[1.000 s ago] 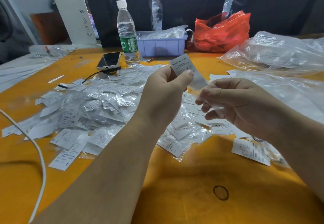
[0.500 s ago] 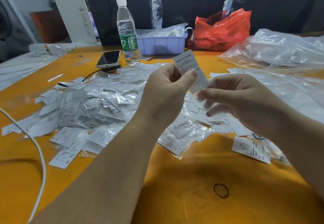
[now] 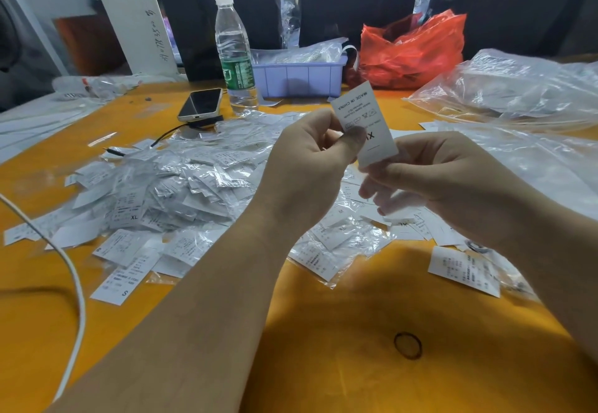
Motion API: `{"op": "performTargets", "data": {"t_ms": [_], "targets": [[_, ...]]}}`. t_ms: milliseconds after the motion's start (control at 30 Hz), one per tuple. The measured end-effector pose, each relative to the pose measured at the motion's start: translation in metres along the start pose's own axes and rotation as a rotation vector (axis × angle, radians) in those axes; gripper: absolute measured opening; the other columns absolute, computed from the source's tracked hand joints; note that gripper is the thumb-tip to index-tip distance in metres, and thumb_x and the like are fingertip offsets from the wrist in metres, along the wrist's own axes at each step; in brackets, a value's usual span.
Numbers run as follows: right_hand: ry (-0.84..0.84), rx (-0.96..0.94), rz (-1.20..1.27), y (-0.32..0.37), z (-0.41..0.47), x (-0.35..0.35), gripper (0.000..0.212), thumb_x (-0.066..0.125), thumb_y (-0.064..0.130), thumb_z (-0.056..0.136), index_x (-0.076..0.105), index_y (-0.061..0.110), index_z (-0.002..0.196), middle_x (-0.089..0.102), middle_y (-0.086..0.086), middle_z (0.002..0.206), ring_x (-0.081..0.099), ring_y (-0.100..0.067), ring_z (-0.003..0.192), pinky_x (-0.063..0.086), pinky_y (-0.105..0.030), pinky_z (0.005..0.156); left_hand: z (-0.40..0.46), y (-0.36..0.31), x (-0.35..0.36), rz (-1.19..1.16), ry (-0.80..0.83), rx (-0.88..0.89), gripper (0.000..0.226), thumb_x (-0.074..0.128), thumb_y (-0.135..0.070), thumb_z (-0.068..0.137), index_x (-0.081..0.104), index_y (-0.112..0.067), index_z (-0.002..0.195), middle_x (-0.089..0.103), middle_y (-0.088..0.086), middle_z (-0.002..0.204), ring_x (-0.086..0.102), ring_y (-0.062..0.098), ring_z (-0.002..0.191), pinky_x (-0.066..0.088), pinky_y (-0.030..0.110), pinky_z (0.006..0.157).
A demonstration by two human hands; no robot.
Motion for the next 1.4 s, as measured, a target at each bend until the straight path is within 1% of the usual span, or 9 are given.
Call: {"op": "performTargets", "data": {"t_ms": [100,200,533,633,800,933,1200,1300,1400], "targets": [[0.015,0.000,0.028,0.0001,0.0001,0.0016,0.027,0.068,0.026,0.075,0.075,0.009,0.095,0.073,-0.010,0.079,0.065,-0.020,0.069,0.058,-0.030,0.066,-0.0008,-0.0005,0.0006,0.005,-0.005,0.010,0.009,0.062,-0.020,0.095,0.069,-0.023,0.089,0.060,-0.014,0.061,0.055,0.000,0.055,0.042,0.014,0.056],[0.015,0.004,0.041,0.0000,0.0001,0.0012,0.027,0.068,0.027,0.076,0.074,0.006,0.093,0.073,-0.011,0.079,0.065,-0.019,0.068,0.057,-0.029,0.064,-0.0011,-0.0011,-0.0002,-0.017,-0.019,0.025,0.010,0.064,-0.018,0.094,0.069,-0.020,0.086,0.061,-0.017,0.058,0.056,0.000,0.054,0.042,0.012,0.055],[-0.026,0.003,0.098,0.0018,-0.0005,-0.0018,0.033,0.063,0.026,0.080,0.071,-0.001,0.097,0.070,-0.012,0.078,0.062,-0.019,0.068,0.057,-0.029,0.064,-0.0013,-0.0005,0.0038,-0.115,0.074,0.018,0.008,0.063,-0.008,0.092,0.071,-0.006,0.093,0.060,-0.016,0.053,0.056,-0.003,0.049,0.039,0.006,0.053],[-0.023,-0.002,0.100,0.0034,-0.0006,-0.0023,0.034,0.064,0.028,0.079,0.071,0.000,0.097,0.070,-0.011,0.078,0.061,-0.020,0.069,0.058,-0.029,0.064,-0.0019,-0.0010,0.0049,-0.100,0.101,0.010,0.008,0.062,-0.011,0.093,0.070,-0.008,0.092,0.060,-0.016,0.053,0.056,-0.003,0.050,0.039,0.005,0.052],[-0.027,0.001,0.104,0.0020,-0.0003,-0.0022,0.023,0.064,0.026,0.081,0.074,0.007,0.091,0.071,-0.011,0.079,0.062,-0.021,0.069,0.056,-0.028,0.062,0.0012,-0.0018,-0.0025,-0.124,0.005,0.000,0.014,0.061,-0.020,0.095,0.066,-0.012,0.105,0.055,-0.011,0.058,0.050,0.002,0.052,0.040,0.013,0.055],[-0.026,-0.003,0.074,0.0020,-0.0003,-0.0021,0.023,0.065,0.025,0.081,0.074,0.008,0.094,0.072,-0.010,0.079,0.065,-0.020,0.070,0.056,-0.028,0.063,-0.0005,-0.0046,-0.0034,-0.089,-0.043,0.039,0.010,0.060,-0.018,0.096,0.070,-0.015,0.096,0.049,0.006,0.064,0.038,0.019,0.057,0.035,0.029,0.051],[-0.050,-0.010,0.071,0.0021,-0.0006,-0.0030,0.029,0.065,0.028,0.080,0.075,0.010,0.100,0.073,-0.012,0.088,0.069,-0.019,0.080,0.058,-0.031,0.064,-0.0017,-0.0022,0.0016,-0.022,0.017,0.033,0.012,0.062,-0.015,0.094,0.071,-0.018,0.087,0.052,-0.007,0.056,0.040,0.009,0.050,0.035,0.021,0.048],[-0.046,-0.008,0.062,0.0032,-0.0007,-0.0034,0.028,0.064,0.029,0.081,0.075,0.012,0.101,0.073,-0.011,0.086,0.069,-0.020,0.081,0.057,-0.030,0.063,-0.0015,-0.0043,-0.0003,-0.046,-0.008,0.039,0.006,0.062,-0.018,0.094,0.068,-0.018,0.096,0.052,0.004,0.062,0.041,0.015,0.055,0.036,0.024,0.049],[-0.048,-0.007,0.073,0.0033,-0.0014,-0.0025,0.027,0.064,0.030,0.080,0.076,0.013,0.098,0.073,-0.011,0.083,0.069,-0.020,0.080,0.057,-0.029,0.062,-0.0018,-0.0068,-0.0023,-0.039,-0.042,0.077,0.007,0.062,-0.016,0.094,0.069,-0.018,0.093,0.046,0.011,0.062,0.041,0.018,0.057,0.035,0.028,0.048]]}}
Point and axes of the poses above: each hand's wrist, its own z-axis towards the middle knuckle, its own x-axis out of the palm, y = z × x, the point moved 4 cm from there along z, towards the middle knuckle
